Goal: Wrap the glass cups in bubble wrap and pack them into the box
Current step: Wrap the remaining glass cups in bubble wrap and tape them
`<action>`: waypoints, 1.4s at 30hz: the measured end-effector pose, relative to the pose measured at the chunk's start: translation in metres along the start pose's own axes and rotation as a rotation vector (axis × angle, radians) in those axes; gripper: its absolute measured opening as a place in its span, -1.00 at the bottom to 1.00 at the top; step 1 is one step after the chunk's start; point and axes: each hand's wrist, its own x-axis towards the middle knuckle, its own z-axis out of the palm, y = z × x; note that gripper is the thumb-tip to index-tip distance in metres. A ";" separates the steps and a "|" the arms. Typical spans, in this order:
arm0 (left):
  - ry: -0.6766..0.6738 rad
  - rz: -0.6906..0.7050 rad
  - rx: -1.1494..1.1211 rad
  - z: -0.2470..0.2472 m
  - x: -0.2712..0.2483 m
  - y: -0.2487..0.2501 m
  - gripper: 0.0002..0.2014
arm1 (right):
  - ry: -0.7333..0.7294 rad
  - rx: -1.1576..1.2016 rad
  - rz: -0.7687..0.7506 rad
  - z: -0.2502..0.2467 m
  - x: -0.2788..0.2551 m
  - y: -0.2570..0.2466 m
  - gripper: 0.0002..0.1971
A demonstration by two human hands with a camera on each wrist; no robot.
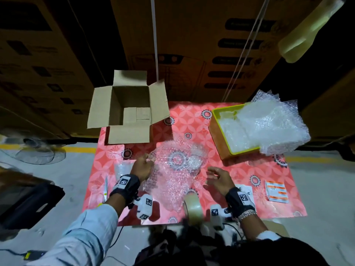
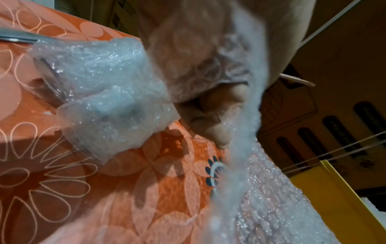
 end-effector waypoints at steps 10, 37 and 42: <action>0.011 0.050 0.109 -0.009 0.005 0.016 -0.89 | -0.063 -0.207 -0.069 0.041 0.043 -0.012 -0.56; 0.022 -0.042 0.403 0.017 0.033 0.015 -0.89 | 0.003 -0.696 -0.160 -0.038 0.011 -0.010 -0.43; -0.017 0.011 0.381 0.016 0.032 0.013 -0.63 | -0.059 -0.452 -0.276 -0.024 -0.001 -0.031 -0.51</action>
